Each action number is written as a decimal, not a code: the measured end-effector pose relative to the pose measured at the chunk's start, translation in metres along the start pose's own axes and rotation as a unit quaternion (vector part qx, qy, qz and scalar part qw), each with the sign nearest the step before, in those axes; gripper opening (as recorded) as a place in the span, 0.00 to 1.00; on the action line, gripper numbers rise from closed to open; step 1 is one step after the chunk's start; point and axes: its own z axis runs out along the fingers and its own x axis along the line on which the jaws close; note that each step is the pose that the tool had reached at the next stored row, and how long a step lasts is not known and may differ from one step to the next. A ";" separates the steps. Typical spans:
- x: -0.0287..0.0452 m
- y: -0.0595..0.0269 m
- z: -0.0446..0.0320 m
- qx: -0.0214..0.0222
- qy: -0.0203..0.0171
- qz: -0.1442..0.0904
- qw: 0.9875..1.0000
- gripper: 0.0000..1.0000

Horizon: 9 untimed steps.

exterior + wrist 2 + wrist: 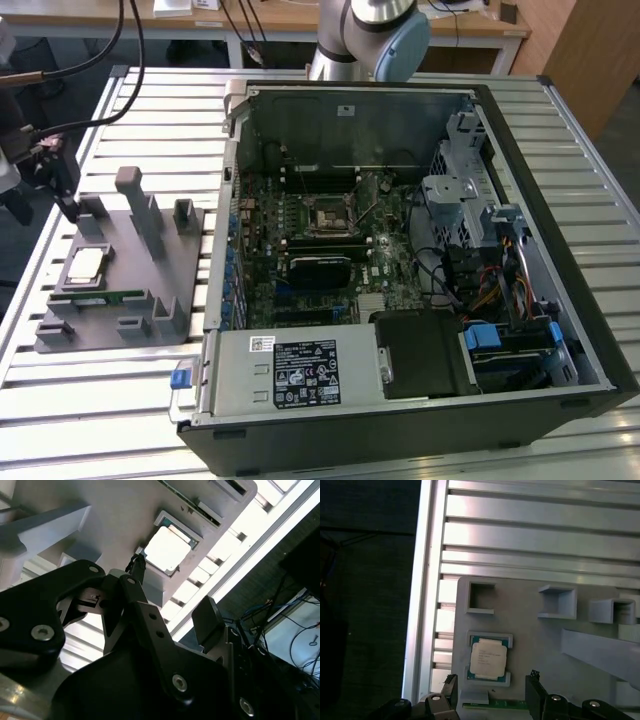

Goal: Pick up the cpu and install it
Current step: 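Pick up the cpu and move it towards the insertion slot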

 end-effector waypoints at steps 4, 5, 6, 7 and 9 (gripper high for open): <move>0.0000 -0.0002 0.0032 0.000 0.000 0.000 1.000 0.65; 0.0000 -0.0002 0.0038 0.000 0.000 0.000 1.000 0.65; 0.0001 -0.0003 0.0042 0.000 0.000 0.000 1.000 0.65; 0.0001 -0.0003 0.0047 0.000 0.000 0.000 1.000 0.65; 0.0001 -0.0004 0.0059 0.000 0.000 0.000 1.000 0.65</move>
